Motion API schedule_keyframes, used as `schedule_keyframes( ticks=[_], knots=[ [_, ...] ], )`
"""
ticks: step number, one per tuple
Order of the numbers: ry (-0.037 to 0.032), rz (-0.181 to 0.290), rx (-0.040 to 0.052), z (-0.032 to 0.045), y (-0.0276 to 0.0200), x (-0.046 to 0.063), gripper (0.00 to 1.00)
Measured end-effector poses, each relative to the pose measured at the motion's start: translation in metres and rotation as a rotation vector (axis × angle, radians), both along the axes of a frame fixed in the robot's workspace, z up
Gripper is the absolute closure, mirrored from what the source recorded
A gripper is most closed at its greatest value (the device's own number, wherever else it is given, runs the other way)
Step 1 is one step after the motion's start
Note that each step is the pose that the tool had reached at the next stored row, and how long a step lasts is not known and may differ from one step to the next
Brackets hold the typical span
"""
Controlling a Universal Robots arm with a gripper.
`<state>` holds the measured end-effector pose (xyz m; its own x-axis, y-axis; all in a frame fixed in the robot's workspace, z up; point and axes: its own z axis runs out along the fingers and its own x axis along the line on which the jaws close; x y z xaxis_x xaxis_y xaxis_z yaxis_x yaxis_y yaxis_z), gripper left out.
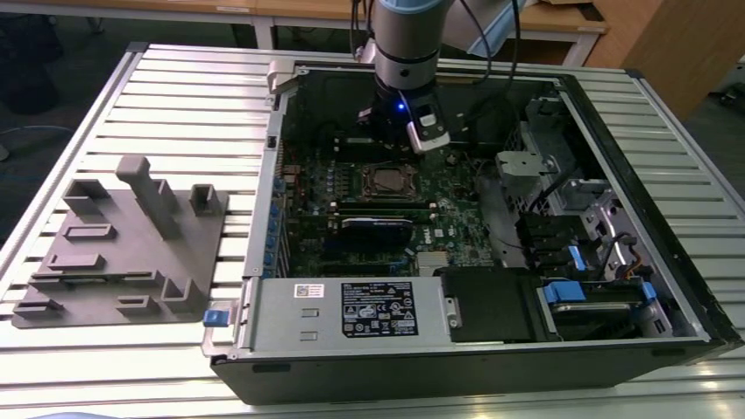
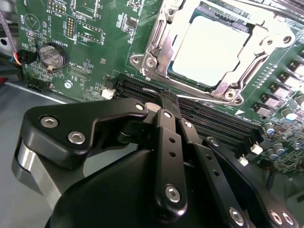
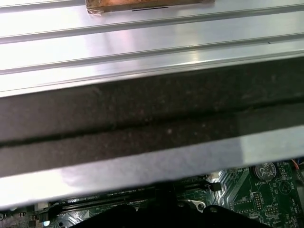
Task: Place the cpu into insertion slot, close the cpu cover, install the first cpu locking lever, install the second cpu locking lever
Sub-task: 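Install the first cpu locking lever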
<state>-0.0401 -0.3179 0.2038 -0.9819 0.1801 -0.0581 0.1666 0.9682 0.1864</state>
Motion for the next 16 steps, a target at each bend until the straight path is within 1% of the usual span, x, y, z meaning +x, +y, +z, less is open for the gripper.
schedule_keyframes(
  ticks=[7, 16],
  knots=[
    [-0.0005, -0.023, -0.0009, -0.0004, 0.0002, -0.0001, 0.89],
    [-0.0068, -0.031, -0.0007, -0.0014, 0.0003, -0.0002, 0.89]
  ],
)
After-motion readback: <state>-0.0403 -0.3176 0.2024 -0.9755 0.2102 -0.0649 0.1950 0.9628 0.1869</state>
